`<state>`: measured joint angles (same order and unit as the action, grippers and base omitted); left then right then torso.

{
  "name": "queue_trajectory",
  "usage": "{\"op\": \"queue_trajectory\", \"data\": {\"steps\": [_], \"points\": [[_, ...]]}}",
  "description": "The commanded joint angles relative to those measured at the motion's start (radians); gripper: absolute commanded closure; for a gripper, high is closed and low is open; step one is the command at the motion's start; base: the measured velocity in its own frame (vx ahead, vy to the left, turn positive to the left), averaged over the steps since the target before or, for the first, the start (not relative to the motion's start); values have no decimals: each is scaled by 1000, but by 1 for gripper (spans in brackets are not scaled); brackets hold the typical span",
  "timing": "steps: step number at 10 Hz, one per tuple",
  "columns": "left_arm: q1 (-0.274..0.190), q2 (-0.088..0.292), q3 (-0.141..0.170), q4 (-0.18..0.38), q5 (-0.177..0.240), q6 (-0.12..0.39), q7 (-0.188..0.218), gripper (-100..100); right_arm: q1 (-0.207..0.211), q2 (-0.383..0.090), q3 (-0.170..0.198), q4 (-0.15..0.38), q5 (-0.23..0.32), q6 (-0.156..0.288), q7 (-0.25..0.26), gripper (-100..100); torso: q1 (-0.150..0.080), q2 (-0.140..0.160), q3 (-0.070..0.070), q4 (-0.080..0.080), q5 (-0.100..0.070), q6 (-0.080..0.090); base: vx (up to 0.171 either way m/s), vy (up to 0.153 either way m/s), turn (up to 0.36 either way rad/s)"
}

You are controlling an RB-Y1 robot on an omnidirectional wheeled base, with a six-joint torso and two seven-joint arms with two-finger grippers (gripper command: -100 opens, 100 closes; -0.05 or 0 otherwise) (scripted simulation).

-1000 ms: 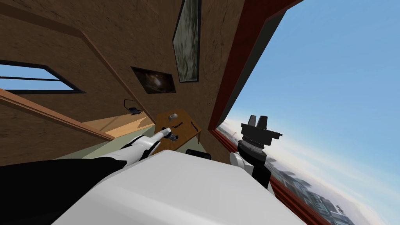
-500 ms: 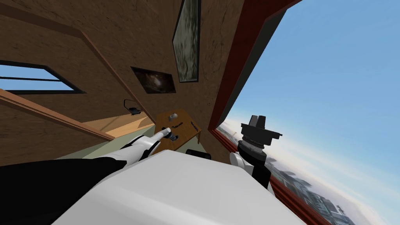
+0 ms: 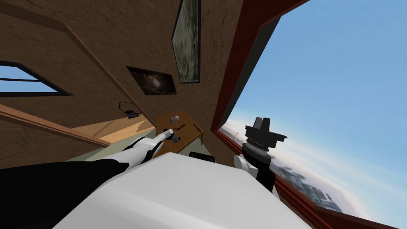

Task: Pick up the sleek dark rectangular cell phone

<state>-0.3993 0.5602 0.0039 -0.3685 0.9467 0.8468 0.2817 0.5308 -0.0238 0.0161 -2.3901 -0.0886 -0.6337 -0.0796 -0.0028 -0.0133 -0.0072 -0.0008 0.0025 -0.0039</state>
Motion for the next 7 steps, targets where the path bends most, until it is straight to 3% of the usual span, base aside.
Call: {"op": "queue_trajectory", "data": {"steps": [1, 2, 3, 4, 6, 7], "points": [[-23, 1, 46, 37, -30, 2, -8, 100, 0, 0, 0, 0, 0, 0, 0, 0, 0, 0, 0, 0, 0, 0, -65, 3, -105], [-23, 1, 46, 37, -30, 2, -8, 100, 0, 0, 0, 0, 0, 0, 0, 0, -1, 0, 0, 0, 0, 0, -47, 5, -43], [-34, 3, 75, 54, -51, 6, -11, 100, 0, 0, 0, 0, 0, 0, 0, 0, -1, 0, 0, 0, 0, 0, -46, 8, -88], [-34, 3, 75, 54, -51, 6, -11, 100, 0, 0, 0, 0, 0, 0, 0, 0, 0, -1, 0, 0, 0, 0, -29, 7, -38], [-56, 8, 134, 87, -92, 13, -18, 100, 0, 0, 0, 0, 0, 0, 0, 0, 0, -2, -1, 0, 0, 0, -44, 5, -99], [-56, 8, 134, 87, -92, 13, -18, 100, 0, 0, 0, 0, 0, 0, 0, 0, -1, -1, 0, 0, 0, 1, -40, 4, -47]]}}
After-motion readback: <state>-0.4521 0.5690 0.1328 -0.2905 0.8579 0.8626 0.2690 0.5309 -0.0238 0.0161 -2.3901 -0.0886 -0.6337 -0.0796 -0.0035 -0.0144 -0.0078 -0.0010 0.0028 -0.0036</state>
